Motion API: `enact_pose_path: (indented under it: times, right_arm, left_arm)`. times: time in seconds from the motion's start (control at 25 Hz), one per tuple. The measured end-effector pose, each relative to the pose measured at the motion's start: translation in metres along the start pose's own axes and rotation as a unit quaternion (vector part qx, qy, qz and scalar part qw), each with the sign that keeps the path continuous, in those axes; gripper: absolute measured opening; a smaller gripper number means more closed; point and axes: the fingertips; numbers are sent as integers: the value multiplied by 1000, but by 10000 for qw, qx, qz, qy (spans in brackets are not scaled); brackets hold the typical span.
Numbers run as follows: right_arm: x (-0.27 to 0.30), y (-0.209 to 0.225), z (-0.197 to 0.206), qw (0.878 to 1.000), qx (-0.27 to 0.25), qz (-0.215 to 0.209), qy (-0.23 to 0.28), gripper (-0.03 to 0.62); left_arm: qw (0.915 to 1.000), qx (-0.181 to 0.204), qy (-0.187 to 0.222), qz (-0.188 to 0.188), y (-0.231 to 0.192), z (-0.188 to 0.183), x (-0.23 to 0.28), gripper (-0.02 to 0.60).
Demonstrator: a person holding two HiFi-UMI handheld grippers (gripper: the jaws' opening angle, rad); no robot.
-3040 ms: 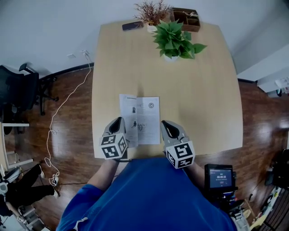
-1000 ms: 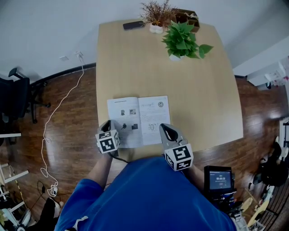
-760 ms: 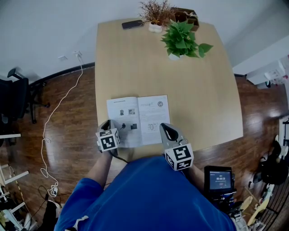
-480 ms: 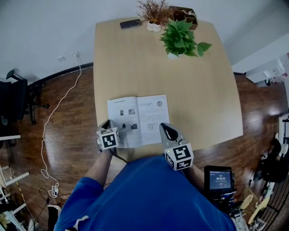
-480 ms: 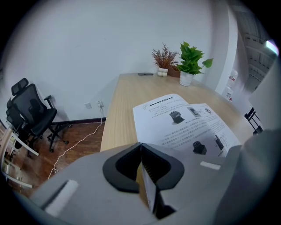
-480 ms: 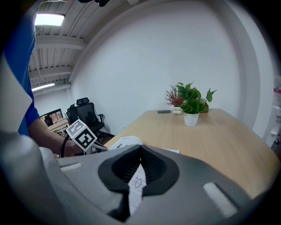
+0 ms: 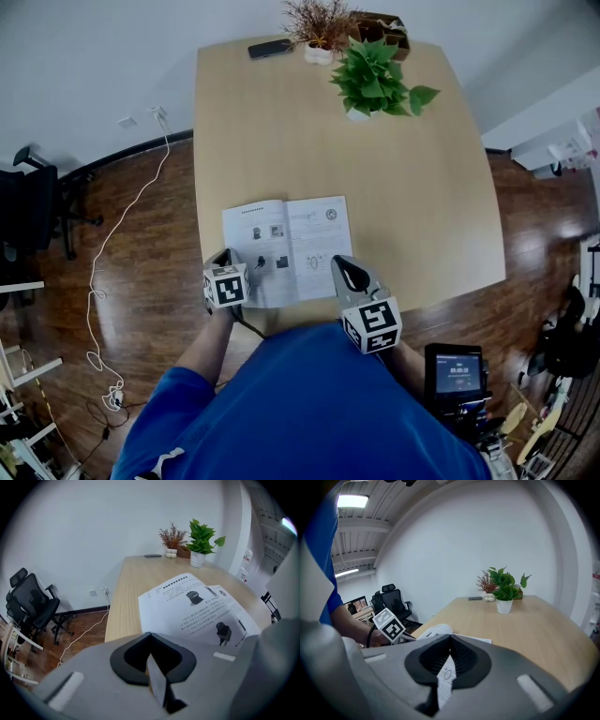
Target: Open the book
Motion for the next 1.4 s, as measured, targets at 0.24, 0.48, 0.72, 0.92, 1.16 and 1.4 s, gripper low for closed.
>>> enact_pose_path:
  times: [0.24,0.48,0.72,0.92,1.16,1.4]
  right_arm:
    - [-1,-2,-1,10000,-9,-39,6,3]
    - [-1,-2,-2,10000,-42,-53,50,3]
    - [-1,-8,-3,9999,-72,-122,85,3]
    - [-2,-16,-4,9996,-128,-190,137,3]
    - [-9,-27,1,9996,-154,-221,129,3]
    - [-18,-30,8,9996,-155,-172,155,3]
  left_arm:
    - [10000,-22,-12,-44,-2,3,-2,8]
    - [9998,-132,147,-82,-8,4,-4,9]
    - [9991,-243,290,-196,-16,8,-14,9]
    - [9977,-406,452,-314,-24,10,-28,9]
    - [9937,-558,928,-282,-28,11,-52,9]
    - [9859,-597,1560,-138,-17,1,-80,8]
Point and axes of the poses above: the fingertips, and each gripper's own axes: x forward along the fingers, y to its right, z out of its underside, and after that the axes turned 7 degrees about -z, right-handed
